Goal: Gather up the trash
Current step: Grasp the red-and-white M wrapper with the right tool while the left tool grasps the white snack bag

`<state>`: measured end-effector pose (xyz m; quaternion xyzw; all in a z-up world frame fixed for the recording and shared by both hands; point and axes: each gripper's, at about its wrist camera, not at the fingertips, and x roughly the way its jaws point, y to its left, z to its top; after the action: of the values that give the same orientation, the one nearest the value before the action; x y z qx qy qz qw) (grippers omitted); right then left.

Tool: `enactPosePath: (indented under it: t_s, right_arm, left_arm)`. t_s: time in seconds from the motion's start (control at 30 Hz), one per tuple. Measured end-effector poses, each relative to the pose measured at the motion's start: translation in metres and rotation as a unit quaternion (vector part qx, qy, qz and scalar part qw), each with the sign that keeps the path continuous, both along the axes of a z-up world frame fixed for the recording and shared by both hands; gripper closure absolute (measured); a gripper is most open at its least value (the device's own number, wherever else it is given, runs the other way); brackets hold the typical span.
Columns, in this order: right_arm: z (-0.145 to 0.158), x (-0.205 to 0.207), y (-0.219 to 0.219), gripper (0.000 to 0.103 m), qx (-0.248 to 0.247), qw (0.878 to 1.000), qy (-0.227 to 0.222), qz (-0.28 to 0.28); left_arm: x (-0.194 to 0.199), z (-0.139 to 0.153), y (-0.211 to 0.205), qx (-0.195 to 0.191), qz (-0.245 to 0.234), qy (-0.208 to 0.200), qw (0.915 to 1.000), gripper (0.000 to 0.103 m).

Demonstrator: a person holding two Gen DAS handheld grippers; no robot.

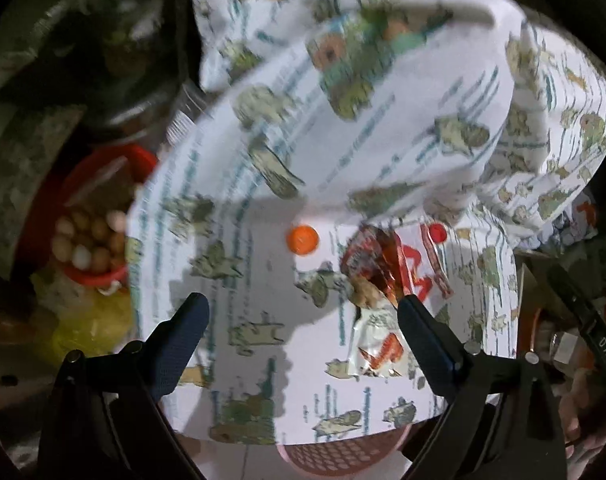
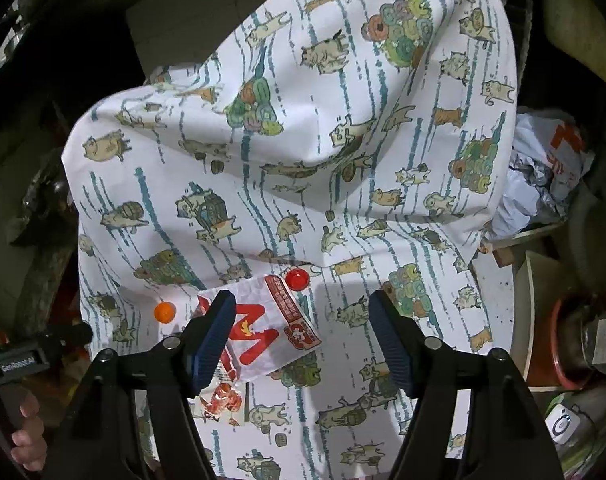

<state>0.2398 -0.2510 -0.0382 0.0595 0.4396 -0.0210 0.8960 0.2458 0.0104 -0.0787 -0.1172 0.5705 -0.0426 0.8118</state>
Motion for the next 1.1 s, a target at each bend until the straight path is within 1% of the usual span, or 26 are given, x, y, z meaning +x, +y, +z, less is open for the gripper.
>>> enactPosePath:
  t_s: [0.17,0.27,0.3,0.33,0.43,0.5,0.67,0.83,0.87,0.9,0.93,0.97,1.0,1.03,1.1]
  right_arm:
    - [-0.010,0.006,-0.005,0.032,0.016,0.999,0.029,-0.002]
    - [-0.015,0.009,-0.011,0.032,0.038,0.998,0.054,-0.005]
    - [-0.016,0.011,-0.013,0.032,0.052,0.997,0.062,-0.003]
    - [-0.017,0.012,-0.015,0.032,0.057,0.996,0.066,-0.004]
    - [-0.019,0.017,-0.020,0.032,0.053,0.996,0.070,-0.012]
    - [-0.020,0.021,-0.025,0.032,0.053,0.996,0.074,-0.019]
    - [-0.020,0.028,-0.038,0.032,0.067,0.994,0.080,-0.033]
    - [-0.018,0.030,-0.039,0.032,0.050,0.995,0.075,-0.036]
    - [-0.018,0.030,-0.039,0.032,0.047,0.996,0.074,-0.034]
    - [-0.017,0.030,-0.037,0.032,0.043,0.996,0.073,-0.031]
    - [-0.015,0.030,-0.035,0.032,0.038,0.996,0.071,-0.028]
    - [-0.015,0.029,-0.034,0.032,0.035,0.997,0.070,-0.026]
    - [-0.014,0.029,-0.033,0.032,0.034,0.997,0.069,-0.023]
    - [-0.013,0.029,-0.032,0.032,0.033,0.997,0.068,-0.020]
    - [-0.013,0.028,-0.028,0.032,0.030,0.997,0.067,-0.015]
  left_arm:
    - [0.004,-0.025,-0.027,-0.027,-0.024,0.043,0.9984,0.017]
    - [0.003,-0.039,-0.048,-0.051,-0.042,0.075,0.9950,0.018]
    - [0.002,-0.042,-0.057,-0.047,-0.050,0.078,0.9946,0.018]
    - [0.001,-0.044,-0.066,-0.034,-0.061,0.077,0.9946,0.018]
    - [-0.002,-0.052,-0.094,0.006,-0.093,0.074,0.9928,0.018]
    - [-0.001,-0.062,-0.107,0.019,-0.107,0.084,0.9905,0.017]
    - [0.002,-0.089,-0.127,0.043,-0.122,0.110,0.9854,0.017]
    - [0.003,-0.109,-0.141,0.071,-0.128,0.124,0.9815,0.018]
    - [0.002,-0.112,-0.142,0.078,-0.126,0.124,0.9811,0.023]
    - [0.002,-0.111,-0.144,0.088,-0.125,0.115,0.9816,0.031]
    - [0.001,-0.109,-0.146,0.095,-0.126,0.111,0.9812,0.037]
    - [0.000,-0.107,-0.147,0.093,-0.130,0.111,0.9809,0.040]
    - [0.000,-0.106,-0.146,0.081,-0.133,0.114,0.9813,0.043]
    - [-0.001,-0.105,-0.144,0.067,-0.131,0.119,0.9819,0.045]
    - [-0.004,-0.100,-0.137,0.052,-0.121,0.124,0.9835,0.049]
